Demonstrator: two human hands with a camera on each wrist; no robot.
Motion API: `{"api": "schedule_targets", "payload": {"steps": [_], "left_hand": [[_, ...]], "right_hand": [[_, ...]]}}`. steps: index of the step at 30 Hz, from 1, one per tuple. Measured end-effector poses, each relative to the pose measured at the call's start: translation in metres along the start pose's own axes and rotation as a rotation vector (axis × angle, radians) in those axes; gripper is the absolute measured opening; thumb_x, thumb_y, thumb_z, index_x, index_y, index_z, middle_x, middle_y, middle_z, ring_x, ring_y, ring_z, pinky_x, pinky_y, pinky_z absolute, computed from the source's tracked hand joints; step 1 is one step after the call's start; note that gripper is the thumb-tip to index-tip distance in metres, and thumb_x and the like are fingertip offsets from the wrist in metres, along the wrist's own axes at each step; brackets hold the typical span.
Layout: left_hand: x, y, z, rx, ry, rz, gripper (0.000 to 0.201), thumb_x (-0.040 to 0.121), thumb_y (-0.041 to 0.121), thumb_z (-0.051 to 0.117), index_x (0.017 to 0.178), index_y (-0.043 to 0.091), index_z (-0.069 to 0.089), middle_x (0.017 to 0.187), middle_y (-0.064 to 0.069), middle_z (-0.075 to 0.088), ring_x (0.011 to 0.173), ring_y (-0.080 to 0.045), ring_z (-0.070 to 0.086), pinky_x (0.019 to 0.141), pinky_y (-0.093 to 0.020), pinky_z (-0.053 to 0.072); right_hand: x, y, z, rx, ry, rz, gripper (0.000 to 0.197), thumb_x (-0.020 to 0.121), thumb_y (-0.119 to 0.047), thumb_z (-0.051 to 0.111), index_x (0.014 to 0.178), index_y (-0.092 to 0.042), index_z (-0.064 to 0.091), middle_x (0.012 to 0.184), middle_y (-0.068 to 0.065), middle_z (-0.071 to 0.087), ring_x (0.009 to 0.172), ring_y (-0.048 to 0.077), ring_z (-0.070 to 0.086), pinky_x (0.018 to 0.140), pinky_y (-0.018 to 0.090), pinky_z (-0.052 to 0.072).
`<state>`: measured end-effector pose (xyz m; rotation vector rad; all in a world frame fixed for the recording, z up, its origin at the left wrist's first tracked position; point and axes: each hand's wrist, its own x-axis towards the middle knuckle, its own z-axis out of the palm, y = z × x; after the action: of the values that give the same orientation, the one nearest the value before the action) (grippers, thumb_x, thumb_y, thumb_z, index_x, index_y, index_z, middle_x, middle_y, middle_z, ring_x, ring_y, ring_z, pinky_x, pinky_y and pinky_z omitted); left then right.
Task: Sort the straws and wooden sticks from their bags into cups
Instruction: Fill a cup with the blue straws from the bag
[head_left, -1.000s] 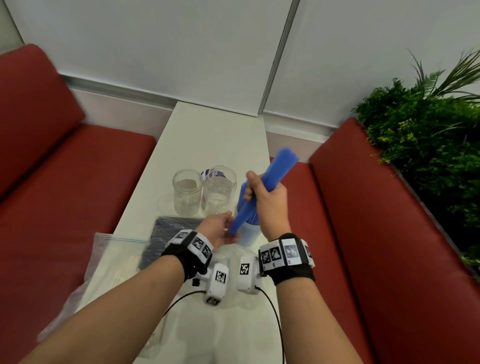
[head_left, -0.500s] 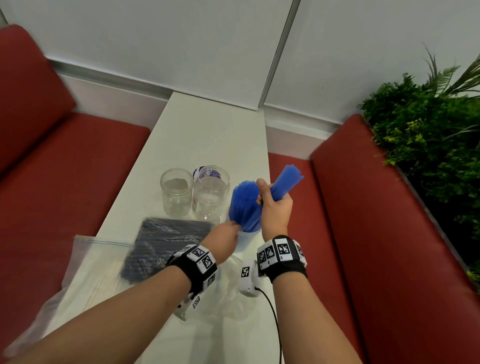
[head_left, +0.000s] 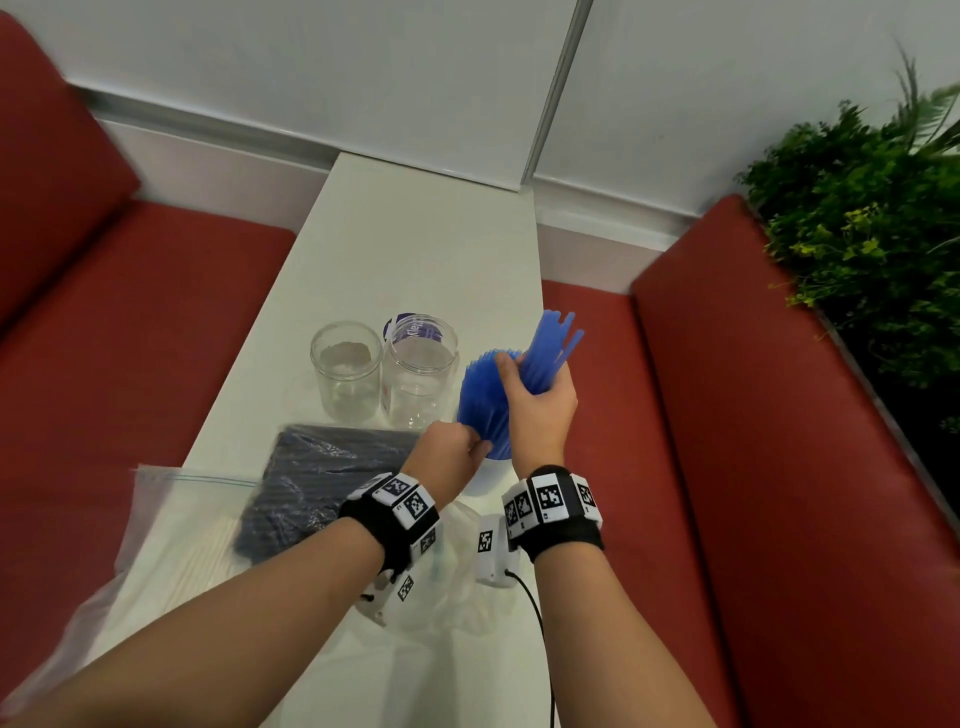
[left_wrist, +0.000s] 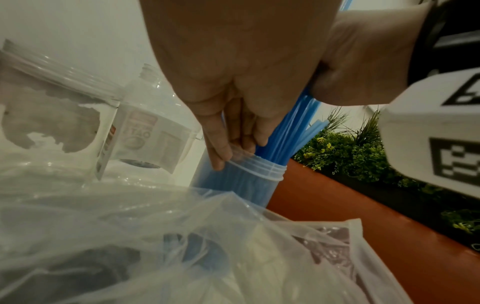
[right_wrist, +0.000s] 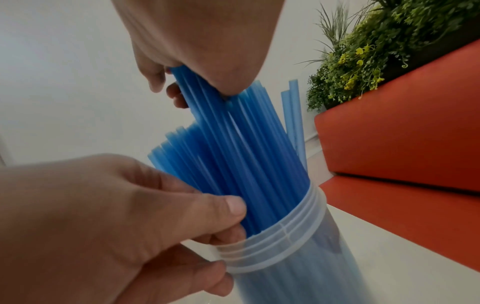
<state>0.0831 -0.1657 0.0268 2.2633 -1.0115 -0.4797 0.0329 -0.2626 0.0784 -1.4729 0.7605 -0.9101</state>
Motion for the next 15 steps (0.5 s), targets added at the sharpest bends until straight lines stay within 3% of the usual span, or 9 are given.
{"api": "schedule_targets", "payload": {"steps": [4,9,11,13,15], "left_hand": [[0.0009,0.0022,-0.003,0.021,-0.03,-0.022,0.034,0.094,0.025,0.057,0.063,0.013,0.051,0.065,-0.007,0.057,0.067,-0.025,0.057,0.066,-0.032,0.043],[-0.0013,0.0035,-0.0055,-0.017,-0.071,-0.05,0.039,0.088,0.021,0.061,0.053,0.015,0.043,0.058,-0.004,0.051,0.061,-0.022,0.052,0.07,-0.034,0.049],[-0.0014,0.0033,-0.0052,-0.021,-0.085,-0.059,0.038,0.087,0.024,0.064,0.054,0.014,0.049,0.059,-0.006,0.055,0.061,-0.023,0.053,0.071,-0.033,0.049],[-0.0009,0.0042,-0.0062,0.0,-0.113,-0.076,0.031,0.086,0.028,0.067,0.065,0.007,0.063,0.067,-0.009,0.064,0.066,-0.024,0.059,0.072,-0.034,0.051],[0.0006,0.0047,-0.0071,0.032,-0.134,-0.089,0.032,0.087,0.032,0.067,0.069,0.006,0.065,0.07,-0.01,0.065,0.069,-0.024,0.061,0.071,-0.034,0.051]], "right_hand": [[0.0,0.0037,-0.0035,0.0,0.036,0.027,0.018,0.086,-0.018,0.082,0.085,-0.029,0.068,0.079,-0.015,0.074,0.077,0.0,0.071,0.069,0.015,0.054],[-0.0014,0.006,-0.0055,0.048,0.053,0.036,0.02,0.086,-0.015,0.081,0.099,-0.021,0.066,0.083,-0.011,0.075,0.082,0.007,0.073,0.07,0.019,0.056],[-0.0021,0.0049,-0.0064,0.054,0.054,0.008,0.02,0.087,-0.013,0.079,0.098,-0.019,0.064,0.082,-0.013,0.072,0.08,0.006,0.071,0.071,0.019,0.055],[-0.0024,0.003,-0.0074,0.048,0.046,-0.019,0.019,0.087,-0.011,0.078,0.094,-0.02,0.062,0.077,-0.017,0.067,0.075,0.002,0.065,0.069,0.017,0.054],[-0.0041,-0.0006,-0.0078,0.034,0.039,-0.051,0.021,0.088,-0.011,0.077,0.09,-0.026,0.063,0.074,-0.019,0.065,0.072,0.0,0.064,0.067,0.017,0.053]]}}
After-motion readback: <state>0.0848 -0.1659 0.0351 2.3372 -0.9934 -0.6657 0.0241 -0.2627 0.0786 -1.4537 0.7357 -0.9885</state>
